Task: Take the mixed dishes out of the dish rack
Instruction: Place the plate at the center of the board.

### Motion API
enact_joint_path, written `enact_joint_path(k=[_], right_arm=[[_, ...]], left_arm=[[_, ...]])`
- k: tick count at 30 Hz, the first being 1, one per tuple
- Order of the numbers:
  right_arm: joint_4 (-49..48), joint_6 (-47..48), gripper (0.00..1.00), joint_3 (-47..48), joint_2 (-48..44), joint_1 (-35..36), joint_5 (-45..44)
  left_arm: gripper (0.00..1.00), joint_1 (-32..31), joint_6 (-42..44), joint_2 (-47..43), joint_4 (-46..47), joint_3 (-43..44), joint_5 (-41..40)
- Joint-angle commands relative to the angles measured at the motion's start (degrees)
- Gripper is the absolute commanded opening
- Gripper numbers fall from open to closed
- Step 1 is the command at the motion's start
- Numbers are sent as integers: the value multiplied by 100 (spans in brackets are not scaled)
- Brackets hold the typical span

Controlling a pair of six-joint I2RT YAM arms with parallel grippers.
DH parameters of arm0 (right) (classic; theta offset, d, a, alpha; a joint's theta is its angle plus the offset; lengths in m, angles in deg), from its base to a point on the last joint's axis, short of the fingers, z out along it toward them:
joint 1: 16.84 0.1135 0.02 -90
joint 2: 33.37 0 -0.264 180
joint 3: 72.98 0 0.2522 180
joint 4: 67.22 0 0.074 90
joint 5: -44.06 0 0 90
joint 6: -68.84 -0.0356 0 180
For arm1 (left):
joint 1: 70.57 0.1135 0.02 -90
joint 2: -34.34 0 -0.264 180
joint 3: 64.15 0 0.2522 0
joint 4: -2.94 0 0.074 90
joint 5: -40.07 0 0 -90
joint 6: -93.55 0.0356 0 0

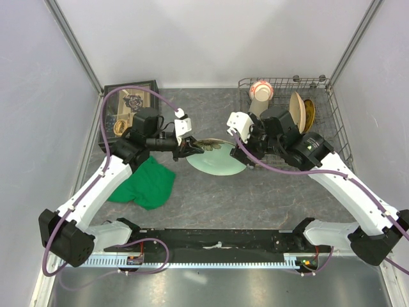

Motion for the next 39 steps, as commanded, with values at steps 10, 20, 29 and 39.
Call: enact_joint_path(k=[10,20,29,39], right_arm=[[-180,-11,98,-276,-246,-123,-328],[-303,24,98,-636,-483,-342,-364],[-873,-239,98,-1032,-650,-475,-811],[-1595,-529,98,-1436,-633,-483,-1304]], left_arm=[[2,358,-532,-332,1018,8,399],[1,1183,-1620,19,1879,-28,232],[1,1711,-2858,871,2705,183,-181],[2,2195,-4742,2717,3321,947,-269]])
